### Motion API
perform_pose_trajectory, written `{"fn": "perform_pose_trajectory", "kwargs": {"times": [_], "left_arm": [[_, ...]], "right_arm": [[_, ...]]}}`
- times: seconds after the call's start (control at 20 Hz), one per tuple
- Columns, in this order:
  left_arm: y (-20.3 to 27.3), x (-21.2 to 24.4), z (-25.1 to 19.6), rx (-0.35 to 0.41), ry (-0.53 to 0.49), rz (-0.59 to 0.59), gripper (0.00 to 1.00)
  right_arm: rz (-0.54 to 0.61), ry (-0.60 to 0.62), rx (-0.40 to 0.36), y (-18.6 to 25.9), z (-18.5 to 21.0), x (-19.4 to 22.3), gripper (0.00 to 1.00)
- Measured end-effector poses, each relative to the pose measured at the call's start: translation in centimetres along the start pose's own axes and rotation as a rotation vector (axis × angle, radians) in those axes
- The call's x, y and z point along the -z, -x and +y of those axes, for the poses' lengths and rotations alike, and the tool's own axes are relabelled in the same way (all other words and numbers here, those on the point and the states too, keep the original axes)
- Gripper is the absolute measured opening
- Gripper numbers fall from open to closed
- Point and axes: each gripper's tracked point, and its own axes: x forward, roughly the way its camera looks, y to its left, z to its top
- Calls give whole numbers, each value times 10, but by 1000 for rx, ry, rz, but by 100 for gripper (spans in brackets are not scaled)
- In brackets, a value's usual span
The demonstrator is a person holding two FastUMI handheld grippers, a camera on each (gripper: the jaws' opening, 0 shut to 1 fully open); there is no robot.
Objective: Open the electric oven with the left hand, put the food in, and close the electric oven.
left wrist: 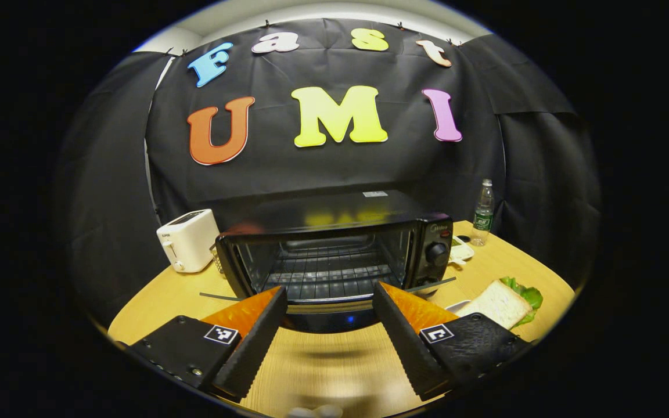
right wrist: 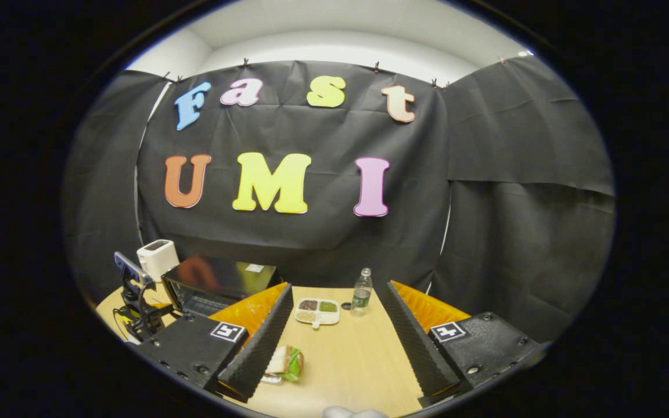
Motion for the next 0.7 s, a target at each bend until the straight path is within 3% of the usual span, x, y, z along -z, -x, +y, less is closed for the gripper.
{"fn": "perform_pose_trajectory", "kwargs": {"times": [0.7], "left_arm": [[26, 72, -7, 6, 16, 123, 98]], "right_arm": [[84, 11, -10, 8, -1, 47, 98]]}}
